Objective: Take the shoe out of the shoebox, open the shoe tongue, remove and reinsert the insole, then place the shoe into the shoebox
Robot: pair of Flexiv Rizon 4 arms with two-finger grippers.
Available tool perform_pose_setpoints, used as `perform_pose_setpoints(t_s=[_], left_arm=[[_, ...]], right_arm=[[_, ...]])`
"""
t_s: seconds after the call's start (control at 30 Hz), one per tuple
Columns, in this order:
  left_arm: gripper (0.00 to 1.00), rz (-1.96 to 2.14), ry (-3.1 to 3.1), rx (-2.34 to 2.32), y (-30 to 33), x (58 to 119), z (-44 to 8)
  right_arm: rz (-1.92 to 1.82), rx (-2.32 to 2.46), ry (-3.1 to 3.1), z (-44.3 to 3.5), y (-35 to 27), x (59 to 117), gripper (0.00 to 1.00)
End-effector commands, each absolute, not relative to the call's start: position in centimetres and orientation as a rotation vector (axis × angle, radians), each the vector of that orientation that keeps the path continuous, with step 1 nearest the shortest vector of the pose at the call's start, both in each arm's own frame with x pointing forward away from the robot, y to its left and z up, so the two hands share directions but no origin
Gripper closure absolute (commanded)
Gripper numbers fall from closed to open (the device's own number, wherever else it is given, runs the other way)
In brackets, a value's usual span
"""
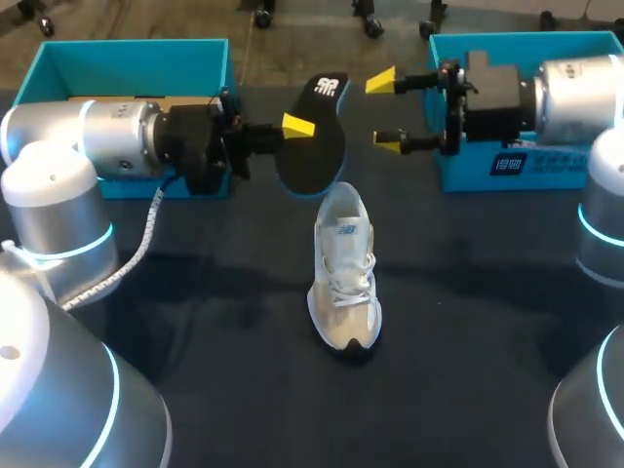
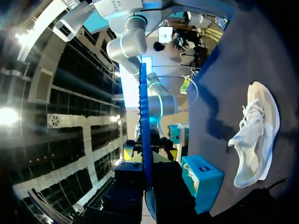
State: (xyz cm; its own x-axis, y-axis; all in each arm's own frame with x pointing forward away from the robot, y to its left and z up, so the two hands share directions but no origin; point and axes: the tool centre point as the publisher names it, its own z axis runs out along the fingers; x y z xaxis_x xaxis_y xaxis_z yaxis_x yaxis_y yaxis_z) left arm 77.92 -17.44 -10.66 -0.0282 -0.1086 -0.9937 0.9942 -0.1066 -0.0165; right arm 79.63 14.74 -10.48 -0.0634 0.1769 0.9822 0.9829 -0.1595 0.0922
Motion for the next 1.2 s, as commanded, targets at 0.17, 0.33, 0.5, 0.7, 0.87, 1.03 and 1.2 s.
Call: perform_pose_setpoints(t_s=[0.17,0.33,0.5,0.7,0.87,1.03,1.2], left_arm=[[1.00,-1.393,1.127,1.214,-15.8,76.3,-9.9],[1.00,-1.464,1.323,1.224,-15.7,75.9,-9.7],[1.00,-1.486,1.339,1.209,-15.7,75.8,-9.6],[1.00,-1.486,1.339,1.209,-15.7,75.8,-9.6],[1.00,-1.486,1.339,1.209,-15.7,75.8,-9.6],[1.00,-1.602,1.475,1.028,-15.6,75.6,-9.5],[1.00,-1.812,1.814,0.646,-15.8,74.9,-8.9]], right_arm=[[-1.359,-1.331,-1.347,-10.4,11.5,78.3,0.00],[-1.366,-1.220,-1.328,-10.0,11.5,78.6,0.00],[-1.366,-1.220,-1.328,-10.0,11.5,78.6,0.00],[-1.366,-1.220,-1.328,-10.0,11.5,78.6,0.00],[-1.366,-1.220,-1.328,-10.0,11.5,78.6,0.00],[-1.366,-1.220,-1.328,-10.0,11.5,78.6,0.00],[-1.366,-1.220,-1.328,-10.0,11.5,78.6,0.00]])
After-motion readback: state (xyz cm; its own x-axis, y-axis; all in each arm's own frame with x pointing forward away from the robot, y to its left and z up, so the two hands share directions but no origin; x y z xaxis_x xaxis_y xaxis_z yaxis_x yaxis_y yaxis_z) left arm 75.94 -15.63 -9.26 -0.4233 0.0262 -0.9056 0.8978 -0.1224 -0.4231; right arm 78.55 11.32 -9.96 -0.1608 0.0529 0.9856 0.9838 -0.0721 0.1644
